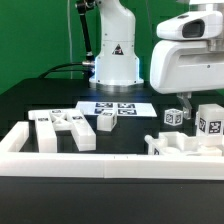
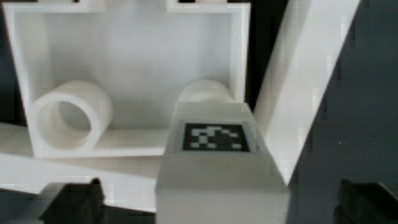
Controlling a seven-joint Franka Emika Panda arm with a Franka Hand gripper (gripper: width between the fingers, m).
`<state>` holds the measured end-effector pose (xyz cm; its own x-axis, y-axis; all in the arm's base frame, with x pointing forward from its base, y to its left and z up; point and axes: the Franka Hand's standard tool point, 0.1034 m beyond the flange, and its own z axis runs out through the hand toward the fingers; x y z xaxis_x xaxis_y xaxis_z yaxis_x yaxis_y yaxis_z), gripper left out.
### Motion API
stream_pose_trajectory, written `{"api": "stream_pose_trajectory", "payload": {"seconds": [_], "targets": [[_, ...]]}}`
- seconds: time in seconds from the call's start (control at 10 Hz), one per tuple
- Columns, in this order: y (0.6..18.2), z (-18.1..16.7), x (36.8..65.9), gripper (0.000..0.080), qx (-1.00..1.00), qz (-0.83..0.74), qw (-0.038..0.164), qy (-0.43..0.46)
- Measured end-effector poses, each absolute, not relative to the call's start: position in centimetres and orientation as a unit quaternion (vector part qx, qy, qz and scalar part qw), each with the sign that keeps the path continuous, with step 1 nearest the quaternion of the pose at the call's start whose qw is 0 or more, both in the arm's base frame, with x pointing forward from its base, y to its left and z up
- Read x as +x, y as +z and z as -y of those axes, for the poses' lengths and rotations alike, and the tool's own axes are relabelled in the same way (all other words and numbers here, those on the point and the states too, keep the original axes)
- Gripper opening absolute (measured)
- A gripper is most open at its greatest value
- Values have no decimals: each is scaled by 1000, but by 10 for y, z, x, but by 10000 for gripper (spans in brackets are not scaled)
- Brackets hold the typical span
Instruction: Assemble chair
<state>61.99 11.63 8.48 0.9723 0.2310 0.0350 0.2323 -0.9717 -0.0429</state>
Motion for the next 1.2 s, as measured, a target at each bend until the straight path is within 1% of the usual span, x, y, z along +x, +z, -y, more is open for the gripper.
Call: {"api": "stream_pose_trajectory", "payload": {"seconds": [0.4,0.6,0.8,1.0,1.2], "targets": [[85,-116,621,637,-992,122,24,-16],[85,-116,621,288,-992,121,24,-16],[85,-116,620,288,-995,100,24,-16],[85,-117,620,288,-999,21,26,-13],[84,-120,619,288,-995,-92,30,-18]]}}
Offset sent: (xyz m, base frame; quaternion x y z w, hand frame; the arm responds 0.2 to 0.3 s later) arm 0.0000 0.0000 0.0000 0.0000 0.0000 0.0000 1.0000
